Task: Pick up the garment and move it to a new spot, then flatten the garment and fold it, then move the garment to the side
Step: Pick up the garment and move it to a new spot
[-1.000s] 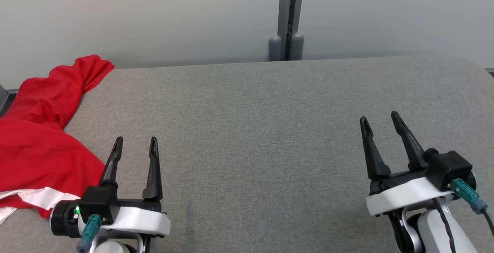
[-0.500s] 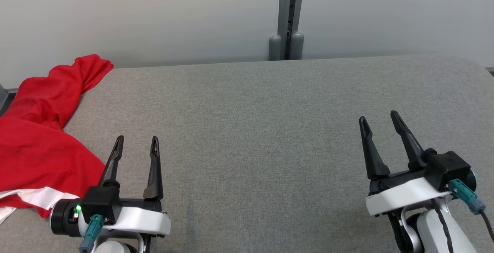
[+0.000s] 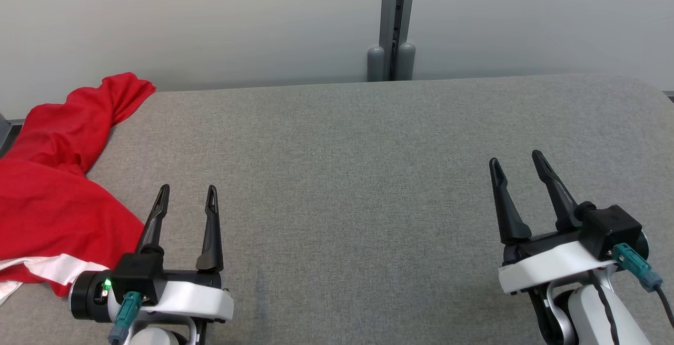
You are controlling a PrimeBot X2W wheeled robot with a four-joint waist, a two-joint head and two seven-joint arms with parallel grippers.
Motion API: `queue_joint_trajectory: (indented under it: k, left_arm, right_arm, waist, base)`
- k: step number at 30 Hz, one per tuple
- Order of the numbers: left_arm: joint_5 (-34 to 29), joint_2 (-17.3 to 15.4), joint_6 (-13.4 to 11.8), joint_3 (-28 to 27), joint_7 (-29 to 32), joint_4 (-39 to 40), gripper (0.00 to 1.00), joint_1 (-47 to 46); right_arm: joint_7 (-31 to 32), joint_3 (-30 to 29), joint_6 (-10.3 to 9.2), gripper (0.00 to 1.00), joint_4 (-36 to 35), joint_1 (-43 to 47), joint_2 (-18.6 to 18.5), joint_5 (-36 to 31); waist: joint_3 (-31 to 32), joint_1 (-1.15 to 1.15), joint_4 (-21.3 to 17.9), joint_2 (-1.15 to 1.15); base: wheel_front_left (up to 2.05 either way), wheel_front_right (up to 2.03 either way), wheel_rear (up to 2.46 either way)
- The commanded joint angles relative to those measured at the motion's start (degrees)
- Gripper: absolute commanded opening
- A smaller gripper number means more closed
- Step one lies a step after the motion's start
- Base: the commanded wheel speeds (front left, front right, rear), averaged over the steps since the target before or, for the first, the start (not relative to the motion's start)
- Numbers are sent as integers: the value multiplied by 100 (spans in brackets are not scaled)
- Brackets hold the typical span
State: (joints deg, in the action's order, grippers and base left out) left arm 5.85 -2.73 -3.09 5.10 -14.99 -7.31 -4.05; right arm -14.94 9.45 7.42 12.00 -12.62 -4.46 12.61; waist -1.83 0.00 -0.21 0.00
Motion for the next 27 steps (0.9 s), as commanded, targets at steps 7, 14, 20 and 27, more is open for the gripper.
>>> queue_joint_trajectory:
  k: [7, 14, 20, 27]
  left_arm:
    - [47, -29, 24, -43, -30, -17, 100, -92]
    - [167, -29, -8, -23, -30, -47, 100, -114]
    - [240, -29, 45, -106, -29, -123, 100, -139]
    - [288, -28, -1, -215, -18, -207, 100, -119]
  right_arm:
    - [-38, -9, 13, 100, 30, -47, -36, 50]
    - [-38, 6, 13, 100, 44, -40, -25, 123]
    - [-34, 59, 13, 100, 44, -14, -45, 201]
    - [-34, 145, 13, 100, 43, 19, -62, 265]
  waist:
    - [-6, 0, 6, 0]
    - [-20, 0, 73, 0]
    - [-33, 0, 266, 0]
    - [-12, 0, 611, 0]
  base:
    - [0, 0, 0]
    - [0, 0, 0]
    - [0, 0, 0]
    - [0, 0, 0]
